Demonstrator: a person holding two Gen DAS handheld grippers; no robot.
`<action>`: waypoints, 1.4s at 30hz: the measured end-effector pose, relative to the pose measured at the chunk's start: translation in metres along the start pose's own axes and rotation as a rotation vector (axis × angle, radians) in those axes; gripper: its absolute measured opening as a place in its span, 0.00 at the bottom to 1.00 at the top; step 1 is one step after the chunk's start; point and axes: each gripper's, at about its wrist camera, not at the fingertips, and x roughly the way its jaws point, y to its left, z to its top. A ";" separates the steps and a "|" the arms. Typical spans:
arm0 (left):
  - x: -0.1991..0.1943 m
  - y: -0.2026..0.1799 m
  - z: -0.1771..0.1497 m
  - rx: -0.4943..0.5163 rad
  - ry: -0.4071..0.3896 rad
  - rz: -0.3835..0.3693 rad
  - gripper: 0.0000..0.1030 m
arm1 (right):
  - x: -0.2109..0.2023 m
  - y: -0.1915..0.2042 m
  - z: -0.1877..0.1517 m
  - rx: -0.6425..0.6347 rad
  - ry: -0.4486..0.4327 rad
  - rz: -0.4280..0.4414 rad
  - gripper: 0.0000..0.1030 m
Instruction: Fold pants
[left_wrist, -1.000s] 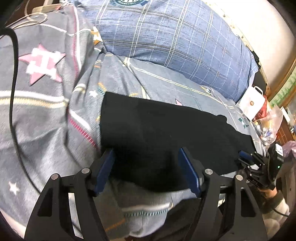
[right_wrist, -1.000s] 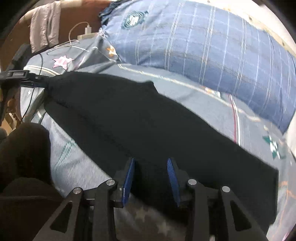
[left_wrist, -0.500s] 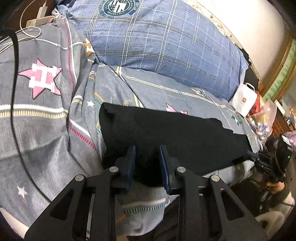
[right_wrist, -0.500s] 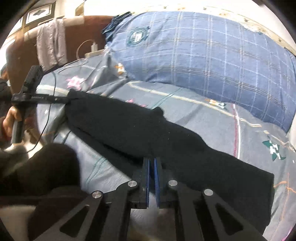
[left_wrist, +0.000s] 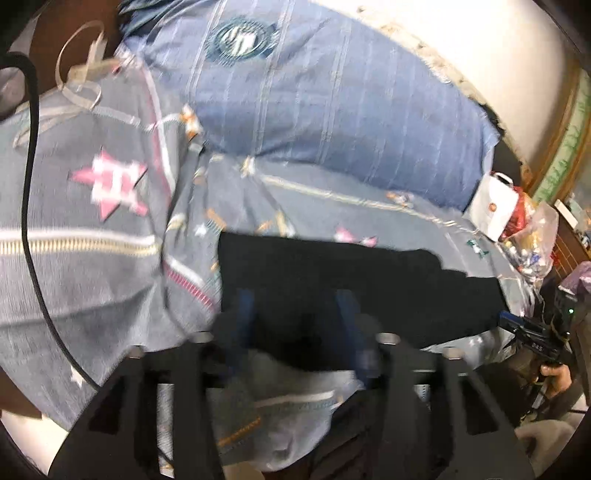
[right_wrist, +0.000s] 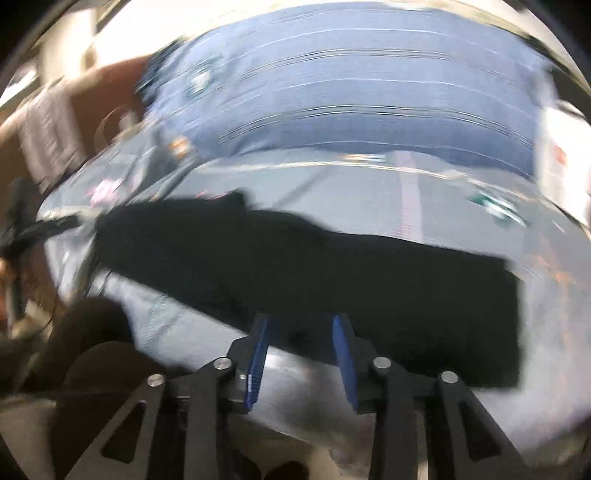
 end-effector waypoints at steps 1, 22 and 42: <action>0.001 -0.006 0.003 0.012 -0.002 -0.013 0.56 | -0.006 -0.014 -0.004 0.056 -0.012 -0.025 0.33; 0.074 -0.083 -0.006 0.161 0.187 -0.128 0.56 | 0.001 -0.094 0.007 0.165 -0.015 -0.343 0.06; 0.049 -0.012 0.002 -0.041 0.111 -0.016 0.57 | -0.006 0.018 0.032 -0.144 -0.073 0.025 0.34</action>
